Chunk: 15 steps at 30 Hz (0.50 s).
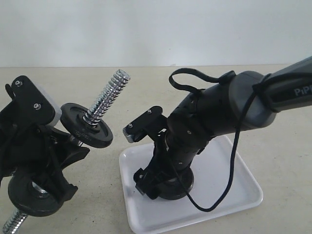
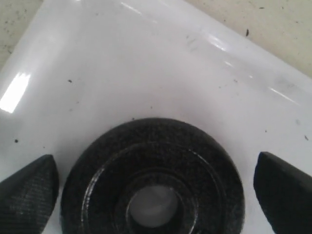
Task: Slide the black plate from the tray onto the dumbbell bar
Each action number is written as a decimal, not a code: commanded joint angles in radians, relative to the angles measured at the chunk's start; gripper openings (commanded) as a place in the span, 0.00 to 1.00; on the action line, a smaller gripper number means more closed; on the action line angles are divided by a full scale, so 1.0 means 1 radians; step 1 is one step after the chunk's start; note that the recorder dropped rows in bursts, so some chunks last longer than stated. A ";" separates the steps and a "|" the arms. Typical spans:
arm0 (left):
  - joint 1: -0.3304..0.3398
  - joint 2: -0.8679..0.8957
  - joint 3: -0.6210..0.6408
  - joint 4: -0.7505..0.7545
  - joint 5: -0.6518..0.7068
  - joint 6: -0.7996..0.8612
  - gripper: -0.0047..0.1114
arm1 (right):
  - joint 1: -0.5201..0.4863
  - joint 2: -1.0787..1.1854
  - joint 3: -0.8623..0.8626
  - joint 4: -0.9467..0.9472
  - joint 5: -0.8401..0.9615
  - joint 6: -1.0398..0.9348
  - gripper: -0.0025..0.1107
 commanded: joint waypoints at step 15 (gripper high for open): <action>0.001 -0.049 -0.053 -0.012 0.021 -0.012 0.08 | 0.001 0.021 -0.004 -0.053 0.177 -0.011 0.95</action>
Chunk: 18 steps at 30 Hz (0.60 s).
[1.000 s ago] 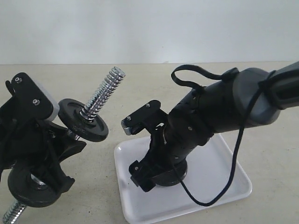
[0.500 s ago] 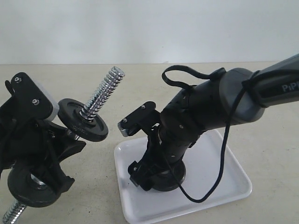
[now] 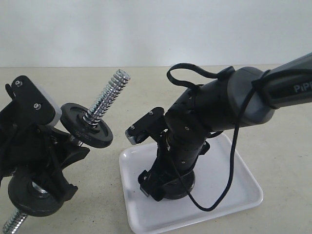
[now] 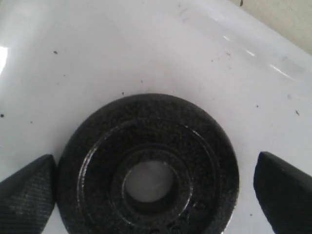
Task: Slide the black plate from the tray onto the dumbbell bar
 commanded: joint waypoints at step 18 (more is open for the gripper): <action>0.001 -0.049 -0.053 -0.012 0.021 -0.011 0.08 | -0.001 0.069 0.016 0.006 0.085 0.054 0.95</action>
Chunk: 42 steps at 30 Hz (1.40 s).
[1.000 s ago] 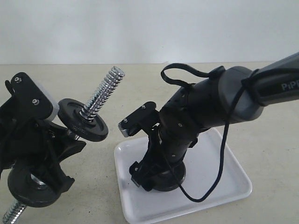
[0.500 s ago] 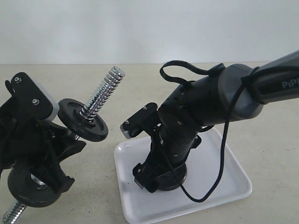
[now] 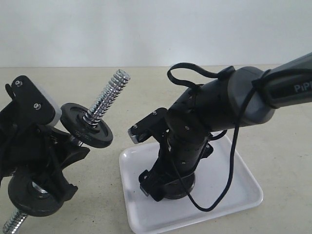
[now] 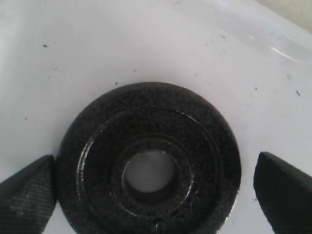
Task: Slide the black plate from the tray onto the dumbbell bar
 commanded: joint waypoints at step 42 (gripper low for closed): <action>0.001 -0.049 -0.053 -0.012 0.047 -0.015 0.08 | -0.001 0.180 0.017 0.051 0.112 -0.002 0.95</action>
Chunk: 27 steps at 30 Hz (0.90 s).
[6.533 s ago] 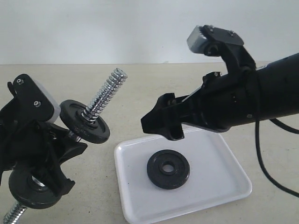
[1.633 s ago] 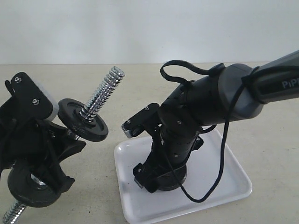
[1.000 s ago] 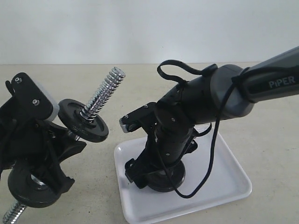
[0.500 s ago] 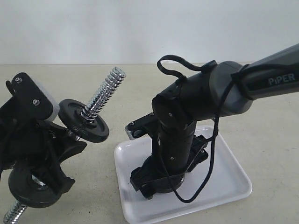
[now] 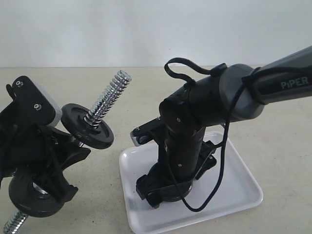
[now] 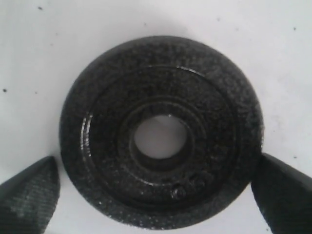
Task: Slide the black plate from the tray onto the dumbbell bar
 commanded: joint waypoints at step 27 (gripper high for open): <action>0.001 -0.049 -0.053 -0.014 0.037 -0.015 0.08 | 0.001 0.110 0.008 -0.051 -0.010 -0.018 0.84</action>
